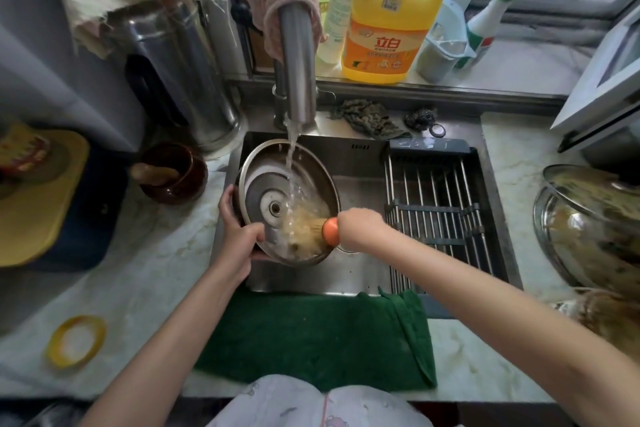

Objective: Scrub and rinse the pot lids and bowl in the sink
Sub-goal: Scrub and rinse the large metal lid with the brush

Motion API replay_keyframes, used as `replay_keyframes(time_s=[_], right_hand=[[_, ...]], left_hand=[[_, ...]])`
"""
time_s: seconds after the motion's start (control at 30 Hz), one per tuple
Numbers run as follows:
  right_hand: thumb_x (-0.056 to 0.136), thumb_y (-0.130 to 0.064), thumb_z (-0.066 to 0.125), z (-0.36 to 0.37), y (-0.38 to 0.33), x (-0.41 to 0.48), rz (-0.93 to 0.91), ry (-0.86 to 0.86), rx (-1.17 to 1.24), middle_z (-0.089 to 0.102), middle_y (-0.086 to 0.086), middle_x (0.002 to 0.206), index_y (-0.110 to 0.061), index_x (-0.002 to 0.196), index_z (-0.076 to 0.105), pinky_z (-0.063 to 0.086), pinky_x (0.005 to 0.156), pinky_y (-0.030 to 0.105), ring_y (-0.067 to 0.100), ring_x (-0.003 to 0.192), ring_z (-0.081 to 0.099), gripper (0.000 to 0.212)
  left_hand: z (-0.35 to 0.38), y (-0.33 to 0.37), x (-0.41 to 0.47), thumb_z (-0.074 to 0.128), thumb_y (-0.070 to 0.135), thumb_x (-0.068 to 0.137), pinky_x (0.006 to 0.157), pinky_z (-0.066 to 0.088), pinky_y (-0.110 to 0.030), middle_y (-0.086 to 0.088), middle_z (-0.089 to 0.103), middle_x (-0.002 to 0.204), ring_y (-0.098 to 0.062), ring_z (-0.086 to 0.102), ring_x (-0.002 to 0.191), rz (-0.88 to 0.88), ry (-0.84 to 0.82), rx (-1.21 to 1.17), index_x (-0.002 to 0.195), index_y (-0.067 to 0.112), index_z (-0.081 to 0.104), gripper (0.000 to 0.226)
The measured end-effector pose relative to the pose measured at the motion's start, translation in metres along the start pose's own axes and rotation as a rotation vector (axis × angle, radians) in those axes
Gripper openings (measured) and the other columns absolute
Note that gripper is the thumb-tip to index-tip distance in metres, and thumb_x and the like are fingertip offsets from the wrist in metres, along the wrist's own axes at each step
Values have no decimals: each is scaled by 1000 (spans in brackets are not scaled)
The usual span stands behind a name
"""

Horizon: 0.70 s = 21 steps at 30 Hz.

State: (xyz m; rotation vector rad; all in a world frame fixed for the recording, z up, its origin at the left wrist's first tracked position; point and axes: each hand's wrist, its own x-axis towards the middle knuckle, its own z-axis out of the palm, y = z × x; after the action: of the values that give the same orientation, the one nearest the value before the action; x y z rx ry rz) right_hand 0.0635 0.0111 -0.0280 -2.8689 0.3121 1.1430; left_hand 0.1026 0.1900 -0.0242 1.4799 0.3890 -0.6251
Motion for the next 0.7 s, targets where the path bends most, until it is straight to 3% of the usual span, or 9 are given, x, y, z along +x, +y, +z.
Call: replay_keyframes(time_s=[0.1, 0.23, 0.33, 0.37, 0.43, 0.53, 0.63, 0.7], right_hand=[[91, -13, 50, -4, -8, 0, -70, -221, 203, 63, 10, 84, -2, 94, 61, 42, 50, 25, 19, 59, 55, 15], [95, -26, 55, -22, 1, 5, -98, -426, 461, 69, 11, 89, -3, 113, 63, 54, 64, 30, 20, 66, 61, 31], [98, -23, 46, -37, 9, 11, -3, -451, 244, 63, 4, 61, -4, 84, 62, 48, 48, 19, 20, 62, 56, 29], [97, -21, 46, -40, 11, 17, 45, -377, 168, 62, 2, 60, -6, 81, 60, 48, 50, 17, 22, 65, 58, 26], [89, -20, 52, -49, 16, 25, 89, -154, 15, 65, 3, 85, -12, 94, 61, 52, 68, 26, 26, 84, 64, 13], [87, -13, 52, -62, 18, 37, 62, 127, -112, 64, 7, 114, -11, 113, 63, 50, 77, 36, 33, 101, 63, 29], [96, -10, 37, -70, 15, 41, -166, 433, -367, 61, 8, 118, -14, 136, 47, 42, 66, 33, 31, 103, 62, 42], [94, -11, 26, -70, 17, 42, -407, 717, -588, 62, 8, 107, -16, 143, 39, 42, 64, 35, 29, 89, 64, 51]], left_hand=[[5, -5, 4, 45, -21, 71, 55, 57, -51, 0, 33, 142, -31, 47, 114, 9, 16, 53, 138, 48, 23, 98], [4, -7, 10, 44, -19, 71, 55, 57, -51, 2, 30, 146, -33, 44, 118, 42, 23, 85, 138, 48, 24, 96], [-6, -2, 12, 40, -17, 73, 54, 55, -54, 3, 33, 140, -33, 44, 114, -11, 23, 29, 139, 47, 23, 93], [-8, 1, 11, 40, -16, 73, 53, 55, -54, 3, 33, 138, -34, 44, 113, -30, 3, 41, 138, 48, 24, 93], [-6, 2, 5, 40, -16, 73, 52, 55, -52, 3, 32, 135, -35, 45, 111, -69, -46, 84, 136, 50, 25, 92], [-2, 2, 1, 38, -15, 76, 58, 56, -54, -1, 33, 131, -31, 50, 95, -131, -60, 122, 138, 47, 21, 90], [-2, 9, 6, 37, -15, 75, 57, 55, -54, -6, 31, 136, -36, 48, 101, -187, -49, 130, 139, 45, 19, 89], [-1, 11, 10, 38, -14, 74, 57, 55, -54, -9, 29, 140, -42, 43, 113, -213, -38, 149, 139, 45, 19, 90]])
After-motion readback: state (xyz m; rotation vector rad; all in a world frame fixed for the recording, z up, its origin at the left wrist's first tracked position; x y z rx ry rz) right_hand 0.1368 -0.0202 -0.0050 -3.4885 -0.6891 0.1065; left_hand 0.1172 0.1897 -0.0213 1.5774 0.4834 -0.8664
